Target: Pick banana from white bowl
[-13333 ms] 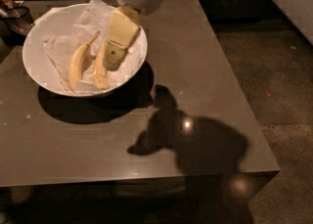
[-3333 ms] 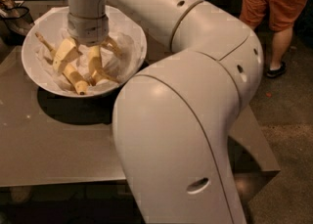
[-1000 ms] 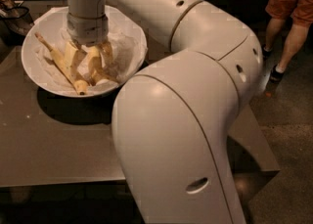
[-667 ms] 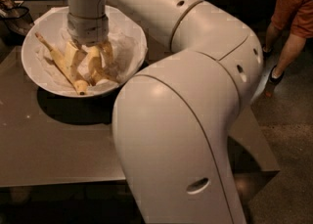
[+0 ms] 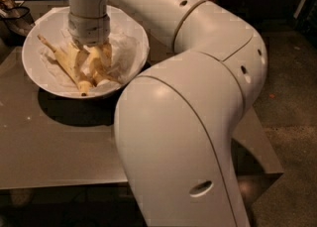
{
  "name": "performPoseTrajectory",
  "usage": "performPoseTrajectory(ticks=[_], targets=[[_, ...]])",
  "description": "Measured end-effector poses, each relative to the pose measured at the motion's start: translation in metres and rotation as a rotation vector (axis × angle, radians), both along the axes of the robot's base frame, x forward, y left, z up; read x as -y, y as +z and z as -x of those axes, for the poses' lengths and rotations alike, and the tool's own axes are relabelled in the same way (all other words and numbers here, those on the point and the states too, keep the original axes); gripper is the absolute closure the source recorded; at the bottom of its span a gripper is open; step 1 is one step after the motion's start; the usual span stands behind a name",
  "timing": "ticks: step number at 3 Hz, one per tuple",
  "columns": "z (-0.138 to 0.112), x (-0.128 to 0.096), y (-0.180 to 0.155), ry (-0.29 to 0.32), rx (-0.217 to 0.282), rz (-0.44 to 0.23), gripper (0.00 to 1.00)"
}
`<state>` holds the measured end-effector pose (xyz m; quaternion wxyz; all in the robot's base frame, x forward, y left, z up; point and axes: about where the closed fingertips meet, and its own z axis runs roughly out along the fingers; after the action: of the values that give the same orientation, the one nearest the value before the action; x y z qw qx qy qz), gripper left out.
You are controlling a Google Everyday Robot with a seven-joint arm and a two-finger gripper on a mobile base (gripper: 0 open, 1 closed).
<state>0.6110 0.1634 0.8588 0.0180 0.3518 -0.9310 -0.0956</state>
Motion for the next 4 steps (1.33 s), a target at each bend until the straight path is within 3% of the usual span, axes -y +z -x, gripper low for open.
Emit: performPoseTrajectory(ticks=[1, 2, 4], targets=[[0.0000, 0.0000, 0.0000, 0.000, 0.000, 0.000, 0.51], [0.0000, 0.0000, 0.0000, 0.000, 0.000, 0.000, 0.66], [-0.0025, 0.0008, 0.0075, 0.018, 0.001, 0.006, 0.67]])
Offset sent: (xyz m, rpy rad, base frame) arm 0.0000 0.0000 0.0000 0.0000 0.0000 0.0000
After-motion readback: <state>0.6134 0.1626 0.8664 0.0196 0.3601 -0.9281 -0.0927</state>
